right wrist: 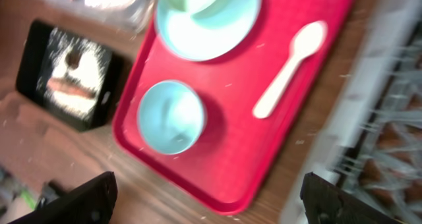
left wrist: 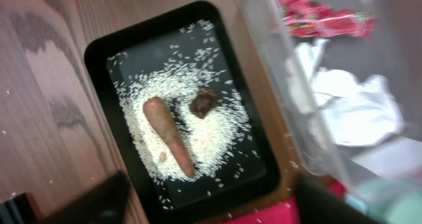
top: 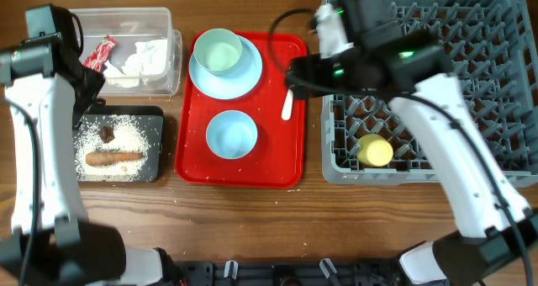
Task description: Sort waste into correct bins and load items into the dishwasher rack
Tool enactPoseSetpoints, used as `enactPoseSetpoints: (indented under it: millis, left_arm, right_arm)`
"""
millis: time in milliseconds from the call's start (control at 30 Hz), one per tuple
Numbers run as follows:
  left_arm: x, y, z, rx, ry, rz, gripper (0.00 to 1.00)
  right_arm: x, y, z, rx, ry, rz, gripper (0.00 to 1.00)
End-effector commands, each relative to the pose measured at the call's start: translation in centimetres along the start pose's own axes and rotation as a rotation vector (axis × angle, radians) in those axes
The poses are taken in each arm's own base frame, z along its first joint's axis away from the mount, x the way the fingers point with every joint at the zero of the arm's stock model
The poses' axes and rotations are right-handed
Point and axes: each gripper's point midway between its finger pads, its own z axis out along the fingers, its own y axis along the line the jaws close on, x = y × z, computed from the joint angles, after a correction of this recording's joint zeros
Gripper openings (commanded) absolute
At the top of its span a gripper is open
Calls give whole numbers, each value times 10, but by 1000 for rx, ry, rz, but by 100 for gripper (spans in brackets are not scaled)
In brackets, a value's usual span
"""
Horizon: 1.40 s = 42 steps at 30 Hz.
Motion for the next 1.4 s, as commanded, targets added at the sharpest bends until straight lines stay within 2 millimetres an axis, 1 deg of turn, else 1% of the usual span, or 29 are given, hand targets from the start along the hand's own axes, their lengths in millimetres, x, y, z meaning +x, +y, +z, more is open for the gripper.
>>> enactPoseSetpoints:
  millis: [0,100,167,267,300,333,367,467,500,533,600,633,700,733,767,800,833,867,900,933,967,1000,1067,1100,1167,1200,1233,1300,1367]
  left_arm:
    - [-5,2,-30,75,-51,46,100]
    - [-5,2,-31,76,-52,45,100]
    - [-5,2,-31,76,-52,46,100]
    - [-5,2,-31,76,-52,45,100]
    - [-5,2,-31,76,-52,45,100]
    - [-5,2,-31,76,-52,46,100]
    - [-5,2,-31,76,-52,45,100]
    - [-5,2,-31,76,-52,45,100]
    - [-5,2,-31,76,-52,46,100]
    - [-5,2,-31,76,-52,46,100]
    - [-5,2,-31,76,-52,46,100]
    - [-5,2,-31,76,-52,46,100]
    - [-5,2,-31,76,-52,45,100]
    - [-5,2,-31,76,-52,45,100]
    - [-5,2,-31,76,-52,46,100]
    - [-5,2,-31,76,-52,46,100]
    - [-5,2,-31,76,-52,46,100]
    - [-5,2,-31,76,-52,46,100]
    - [-5,2,-31,76,-52,46,100]
    - [-5,2,-31,76,-52,46,100]
    - [-5,2,-31,76,-52,45,100]
    - [-5,2,-31,76,-52,45,100]
    - [-5,2,-31,76,-52,45,100]
    - [-5,2,-31,76,-52,45,100]
    - [-5,2,-31,76,-52,46,100]
    - [-5,2,-31,76,-52,45,100]
    - [-5,2,-31,76,-52,46,100]
    - [-5,2,-31,76,-52,46,100]
    - [-5,2,-31,76,-52,45,100]
  right_arm:
    - [23,20,66,-13,140,40,85]
    - [45,33,133,3,250,68,78]
    - [70,32,176,40,348,99,75]
    - [104,17,216,99,471,143,69]
    - [108,14,221,103,488,164,67]
    - [106,11,220,105,483,178,42]
    - [104,10,220,104,478,181,32]
    - [103,11,221,102,473,180,15]
    - [103,10,221,103,475,182,4]
    - [103,11,221,103,475,182,4]
    - [95,14,209,97,456,179,4]
    - [86,15,193,110,433,173,4]
    - [44,18,133,106,295,144,4]
    - [23,10,103,134,208,149,4]
    - [-7,-15,54,215,51,170,4]
    - [-27,-46,13,329,-84,205,4]
    - [-40,-78,-23,464,-199,237,4]
    - [-49,-117,-64,654,-313,280,4]
    - [-52,-149,-97,827,-399,330,4]
    - [-54,-172,-119,957,-455,359,4]
    - [-59,-188,-126,1028,-483,371,4]
    - [-64,-195,-124,1048,-486,362,4]
    - [-85,-215,-104,1099,-493,320,4]
    - [-94,-227,-96,1177,-498,293,4]
    - [-109,-252,-70,1369,-450,187,4]
    - [-113,-259,-60,1418,-435,165,4]
    - [-115,-269,-37,1444,-404,132,4]
    - [-116,-277,-11,1448,-373,105,4]
    - [-115,-283,10,1447,-366,101,4]
